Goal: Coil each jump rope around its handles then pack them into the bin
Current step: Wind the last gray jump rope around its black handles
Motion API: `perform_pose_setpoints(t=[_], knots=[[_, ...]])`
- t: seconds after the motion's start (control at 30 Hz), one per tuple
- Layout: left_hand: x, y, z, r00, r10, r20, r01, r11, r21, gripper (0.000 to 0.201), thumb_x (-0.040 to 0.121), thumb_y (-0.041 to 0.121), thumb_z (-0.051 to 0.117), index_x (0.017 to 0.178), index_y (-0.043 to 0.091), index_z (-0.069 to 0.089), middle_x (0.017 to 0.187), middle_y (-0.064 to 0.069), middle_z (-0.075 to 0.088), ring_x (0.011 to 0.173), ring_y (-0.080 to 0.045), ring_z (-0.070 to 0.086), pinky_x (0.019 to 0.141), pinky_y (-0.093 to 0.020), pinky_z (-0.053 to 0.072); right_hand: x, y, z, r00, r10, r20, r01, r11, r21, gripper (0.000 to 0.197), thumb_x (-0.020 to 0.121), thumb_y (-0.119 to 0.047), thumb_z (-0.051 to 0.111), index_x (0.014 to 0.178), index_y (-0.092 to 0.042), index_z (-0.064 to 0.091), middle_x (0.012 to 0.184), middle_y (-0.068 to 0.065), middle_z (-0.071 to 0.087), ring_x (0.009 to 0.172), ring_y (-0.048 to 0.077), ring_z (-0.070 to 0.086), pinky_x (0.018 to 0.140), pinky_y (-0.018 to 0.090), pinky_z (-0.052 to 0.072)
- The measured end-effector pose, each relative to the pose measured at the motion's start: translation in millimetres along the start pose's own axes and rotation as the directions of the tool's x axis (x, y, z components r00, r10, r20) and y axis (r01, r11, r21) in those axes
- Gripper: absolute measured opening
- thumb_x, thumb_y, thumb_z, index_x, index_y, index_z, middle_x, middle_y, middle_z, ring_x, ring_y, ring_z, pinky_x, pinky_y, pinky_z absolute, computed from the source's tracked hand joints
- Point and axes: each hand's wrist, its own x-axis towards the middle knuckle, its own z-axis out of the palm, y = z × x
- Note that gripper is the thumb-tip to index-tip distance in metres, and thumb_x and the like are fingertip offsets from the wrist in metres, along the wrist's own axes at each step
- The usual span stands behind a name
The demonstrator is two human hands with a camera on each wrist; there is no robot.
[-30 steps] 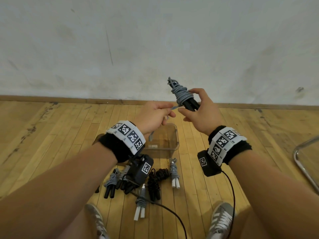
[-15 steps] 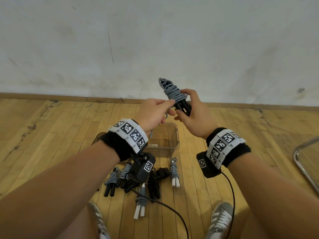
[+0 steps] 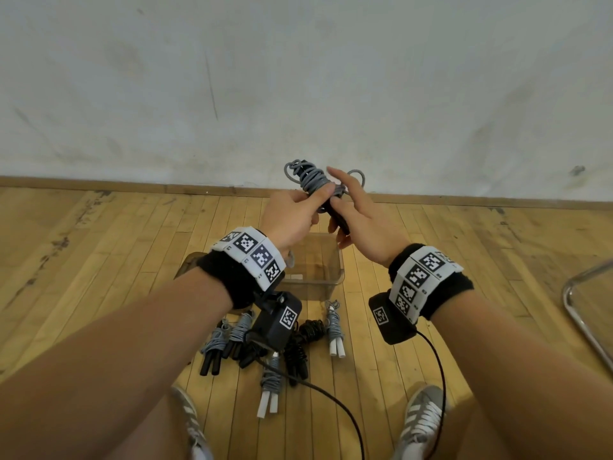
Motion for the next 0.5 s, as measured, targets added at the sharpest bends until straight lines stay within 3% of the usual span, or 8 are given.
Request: perform_pose_setpoints(t=[0.07,0.17,0.27,0.33,0.4,0.5], knots=[[1,2,-1,0.999,-0.006,0.031,0.007,0.999,-0.036,0.049,0.091,0.054,0.069,0.099,0.007,0.078,0.065,0.000,0.061,0.052,-0.009,0.049,0.059,-0.026,0.039,0,-2,-1,1.000,0.011,0.002,-0.011,0.997,0.081,0.051,0.110,-0.029,0.037,0.156,-0.045,0.022,0.085,0.010,0.056,0.071,0.018,0.059,0.062,0.033,0.059],[1,7,-1,0.997,-0.005,0.080,0.010,0.998,-0.067,0.037,0.094,0.052,0.067,0.101,0.018,0.079,0.074,-0.001,0.069,0.058,-0.011,0.058,0.059,-0.022,0.044,1,-1,-6,0.997,-0.082,-0.013,0.082,0.995,0.051,0.063,0.110,-0.022,0.040,0.159,-0.045,0.008,0.078,0.016,0.056,0.068,0.023,0.057,0.066,0.040,0.062],[-1,8,-1,0.998,-0.004,0.063,0.007,0.999,-0.050,0.038,0.095,0.050,0.066,0.103,0.015,0.077,0.073,-0.002,0.073,0.057,-0.009,0.064,0.052,-0.014,0.044,3,2,-10,0.993,-0.106,-0.055,0.106,0.994,0.008,0.081,0.107,-0.022,0.047,0.157,-0.047,-0.012,0.090,0.036,0.062,0.067,0.028,0.056,0.070,0.048,0.060],[-2,6,-1,0.999,-0.005,0.035,0.006,1.000,-0.031,0.034,0.094,0.047,0.068,0.101,0.014,0.077,0.068,0.000,0.072,0.056,-0.008,0.063,0.051,-0.015,0.045,6,7,-10,0.993,-0.052,-0.103,0.050,0.999,-0.021,0.092,0.105,-0.024,0.053,0.157,-0.041,-0.021,0.094,0.036,0.063,0.068,0.027,0.058,0.074,0.048,0.060],[-2,5,-2,0.999,-0.004,0.034,0.006,0.999,-0.038,0.028,0.096,0.039,0.069,0.100,0.013,0.077,0.065,0.001,0.070,0.053,-0.008,0.061,0.051,-0.016,0.046,8,12,-9,0.989,0.009,-0.145,-0.015,0.999,-0.038,0.094,0.103,-0.026,0.058,0.160,-0.033,-0.016,0.092,0.028,0.066,0.070,0.023,0.062,0.078,0.049,0.060],[-3,6,-1,0.998,-0.011,0.061,0.014,0.999,-0.047,0.023,0.098,0.033,0.067,0.103,0.013,0.076,0.067,0.001,0.071,0.053,-0.009,0.062,0.053,-0.020,0.048,8,12,-9,0.985,0.001,-0.171,-0.026,0.990,-0.142,0.072,0.100,-0.029,0.062,0.159,-0.019,0.023,0.097,0.003,0.070,0.083,0.018,0.067,0.087,0.049,0.057]])
